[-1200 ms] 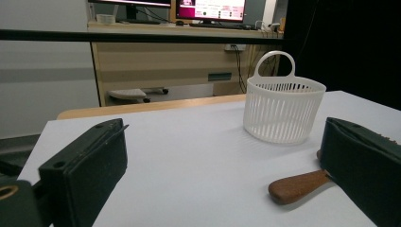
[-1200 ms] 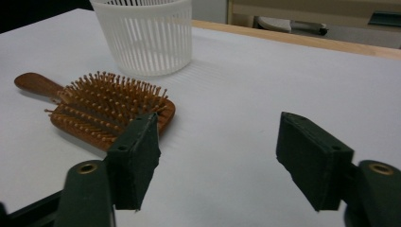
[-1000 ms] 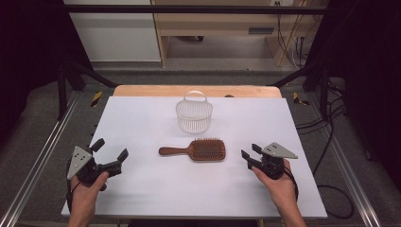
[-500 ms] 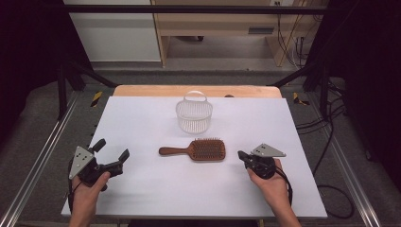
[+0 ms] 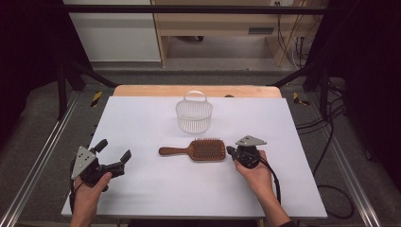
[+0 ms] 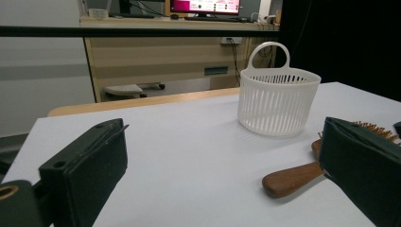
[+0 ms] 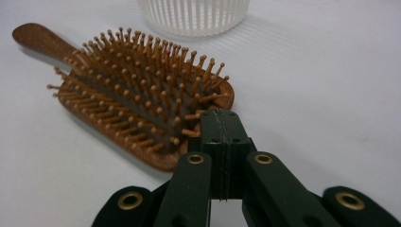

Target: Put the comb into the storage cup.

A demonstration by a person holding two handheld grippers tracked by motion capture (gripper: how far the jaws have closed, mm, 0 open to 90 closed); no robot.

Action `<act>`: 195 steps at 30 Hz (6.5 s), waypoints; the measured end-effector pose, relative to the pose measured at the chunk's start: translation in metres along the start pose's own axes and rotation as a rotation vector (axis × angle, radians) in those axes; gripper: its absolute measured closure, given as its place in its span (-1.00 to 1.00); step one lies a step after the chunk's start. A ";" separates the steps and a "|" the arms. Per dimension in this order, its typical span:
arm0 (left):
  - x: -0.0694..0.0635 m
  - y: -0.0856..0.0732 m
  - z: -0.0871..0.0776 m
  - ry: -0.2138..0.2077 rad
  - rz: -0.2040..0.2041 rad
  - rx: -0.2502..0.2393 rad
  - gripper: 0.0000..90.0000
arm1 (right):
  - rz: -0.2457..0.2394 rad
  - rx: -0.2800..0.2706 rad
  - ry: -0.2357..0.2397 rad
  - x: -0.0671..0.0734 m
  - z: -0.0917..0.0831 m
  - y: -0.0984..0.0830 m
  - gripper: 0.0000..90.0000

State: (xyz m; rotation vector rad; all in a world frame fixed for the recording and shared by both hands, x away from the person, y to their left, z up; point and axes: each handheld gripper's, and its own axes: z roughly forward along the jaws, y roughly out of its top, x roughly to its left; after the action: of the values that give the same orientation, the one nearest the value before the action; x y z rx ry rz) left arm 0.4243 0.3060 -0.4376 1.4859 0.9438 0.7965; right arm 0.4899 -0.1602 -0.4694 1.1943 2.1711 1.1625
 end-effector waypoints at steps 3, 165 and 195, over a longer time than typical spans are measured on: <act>-0.001 -0.002 0.004 -0.001 -0.015 0.013 -0.95 | 0.028 0.024 0.010 -0.002 0.012 0.004 1.00; -0.053 0.000 0.054 -0.207 0.280 0.785 -0.87 | 0.036 -0.247 -0.087 -0.047 -0.081 -0.031 -0.87; -0.060 -0.002 0.071 -0.315 0.310 0.911 -0.16 | 0.032 -0.233 -0.066 -0.047 -0.078 -0.031 -0.86</act>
State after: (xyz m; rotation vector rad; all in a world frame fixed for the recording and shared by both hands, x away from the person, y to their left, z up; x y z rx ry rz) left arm 0.4604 0.2210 -0.4468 2.5079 0.8790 0.3033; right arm 0.4478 -0.2452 -0.4521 1.1515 1.9146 1.3283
